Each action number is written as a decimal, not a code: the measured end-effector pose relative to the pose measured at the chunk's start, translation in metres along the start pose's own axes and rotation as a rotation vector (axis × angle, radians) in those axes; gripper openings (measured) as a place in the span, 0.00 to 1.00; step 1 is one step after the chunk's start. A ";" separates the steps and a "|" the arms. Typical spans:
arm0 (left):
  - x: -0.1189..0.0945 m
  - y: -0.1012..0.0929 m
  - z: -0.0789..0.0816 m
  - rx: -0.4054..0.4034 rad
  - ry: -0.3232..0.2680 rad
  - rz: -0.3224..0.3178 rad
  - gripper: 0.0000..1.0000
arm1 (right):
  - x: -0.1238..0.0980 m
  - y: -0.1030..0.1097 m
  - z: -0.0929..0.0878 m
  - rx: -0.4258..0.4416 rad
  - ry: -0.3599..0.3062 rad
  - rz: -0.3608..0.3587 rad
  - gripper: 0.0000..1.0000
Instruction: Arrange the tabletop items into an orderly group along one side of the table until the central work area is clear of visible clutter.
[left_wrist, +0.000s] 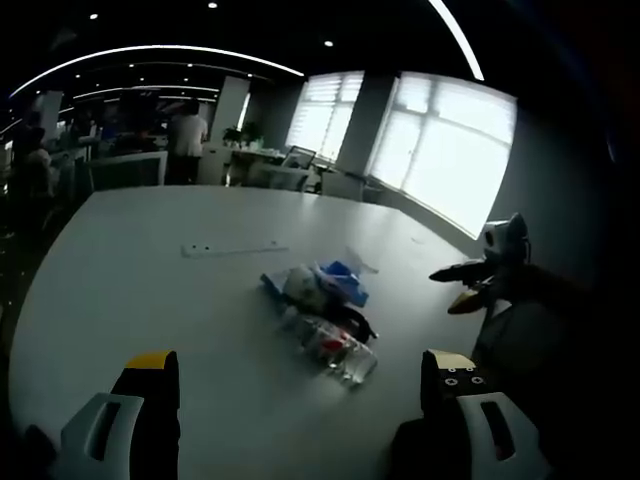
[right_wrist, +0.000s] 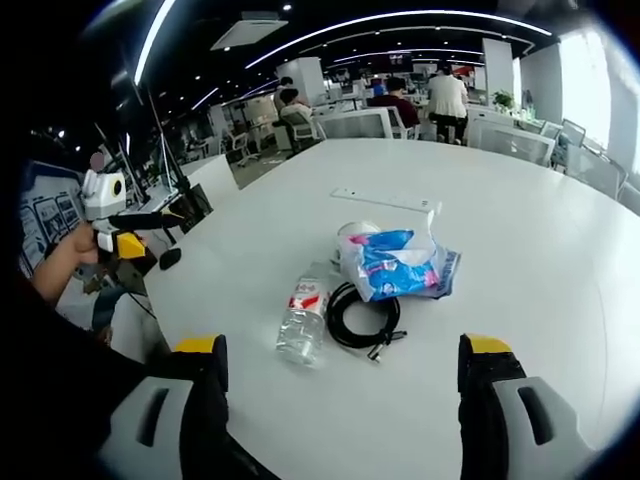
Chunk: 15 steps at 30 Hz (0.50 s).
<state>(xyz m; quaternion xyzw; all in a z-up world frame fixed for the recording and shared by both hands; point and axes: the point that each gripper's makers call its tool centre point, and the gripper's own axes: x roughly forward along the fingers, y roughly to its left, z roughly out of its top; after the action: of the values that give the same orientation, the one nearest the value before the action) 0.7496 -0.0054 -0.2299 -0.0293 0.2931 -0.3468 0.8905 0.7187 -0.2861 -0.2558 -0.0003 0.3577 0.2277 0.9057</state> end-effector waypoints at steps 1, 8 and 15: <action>0.000 0.000 0.000 0.001 0.002 0.000 1.00 | 0.000 0.000 0.000 -0.001 0.001 0.000 0.92; -0.001 -0.001 -0.001 0.007 0.006 0.003 1.00 | 0.002 0.000 0.000 0.020 -0.006 0.008 0.91; -0.002 -0.002 0.000 0.008 -0.002 0.003 1.00 | 0.008 0.006 0.002 -0.001 0.004 0.017 0.91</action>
<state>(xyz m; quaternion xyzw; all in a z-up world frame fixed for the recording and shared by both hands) 0.7475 -0.0055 -0.2280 -0.0258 0.2908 -0.3465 0.8915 0.7232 -0.2772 -0.2587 0.0017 0.3592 0.2354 0.9031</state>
